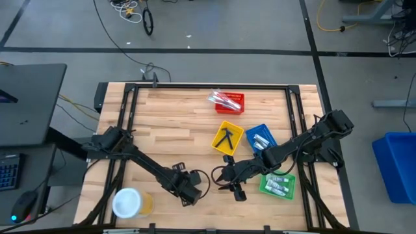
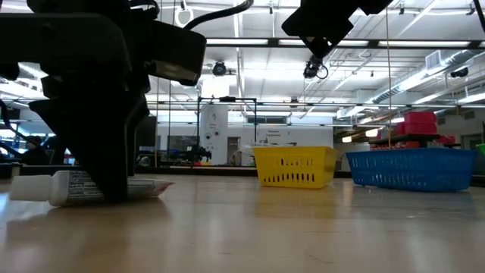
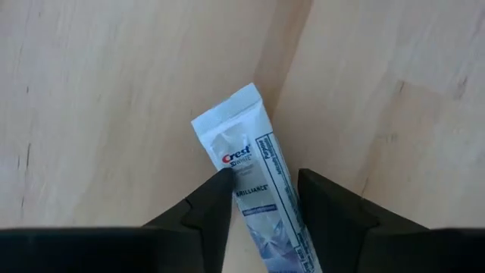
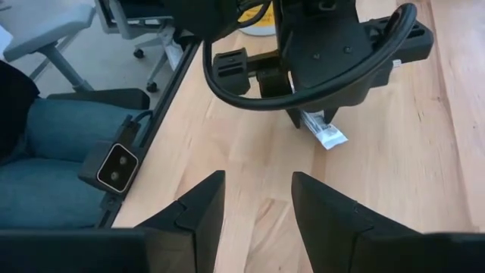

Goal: Pick & Place Travel size toiletries
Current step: Put the toothpaste into the green bin

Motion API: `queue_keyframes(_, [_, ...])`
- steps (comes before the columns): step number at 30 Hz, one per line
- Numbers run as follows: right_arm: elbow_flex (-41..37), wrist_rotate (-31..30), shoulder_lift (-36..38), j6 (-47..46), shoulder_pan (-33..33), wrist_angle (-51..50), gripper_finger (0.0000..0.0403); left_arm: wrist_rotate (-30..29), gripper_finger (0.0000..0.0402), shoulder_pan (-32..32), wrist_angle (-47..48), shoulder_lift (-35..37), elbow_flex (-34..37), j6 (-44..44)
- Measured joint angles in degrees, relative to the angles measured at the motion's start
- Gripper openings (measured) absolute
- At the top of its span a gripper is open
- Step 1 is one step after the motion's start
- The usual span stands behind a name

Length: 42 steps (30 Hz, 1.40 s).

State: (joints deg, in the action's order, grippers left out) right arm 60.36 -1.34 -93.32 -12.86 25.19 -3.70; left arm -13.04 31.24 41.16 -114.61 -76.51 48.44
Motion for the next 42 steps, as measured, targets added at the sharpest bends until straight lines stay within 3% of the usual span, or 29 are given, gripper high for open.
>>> queue_keyframes(12, [0.00,0.00,0.00,0.35,0.23,-0.35,0.0159,-0.92,0.0075,0.02,-2.29,-0.02,0.02,-5.14])
queue_keyframes(17, [0.00,-0.05,0.00,7.63,1.70,-0.42,0.0159,-2.63,0.0054,0.00,-2.49,-0.15,-1.16,-6.95])
queue_keyframes(21, [0.00,-1.14,-0.63,12.22,2.90,-0.24,0.0158,-2.99,0.0048,0.00,-2.64,-0.15,-3.34,-9.92])
queue_keyframes(25, [0.00,-8.70,-3.02,11.66,3.35,-0.49,0.0158,-4.09,0.0048,-0.44,-2.61,-0.15,-5.97,-13.86])
queue_keyframes(28, [0.00,-11.14,-5.35,12.64,3.20,-0.10,0.0158,-4.20,0.0048,-1.31,-2.58,-0.15,-7.89,-16.03])
queue_keyframes(42, [0.00,-19.63,-11.08,28.49,3.43,7.49,0.0158,-4.28,0.0048,-4.74,-3.14,-0.13,-10.82,-20.21])
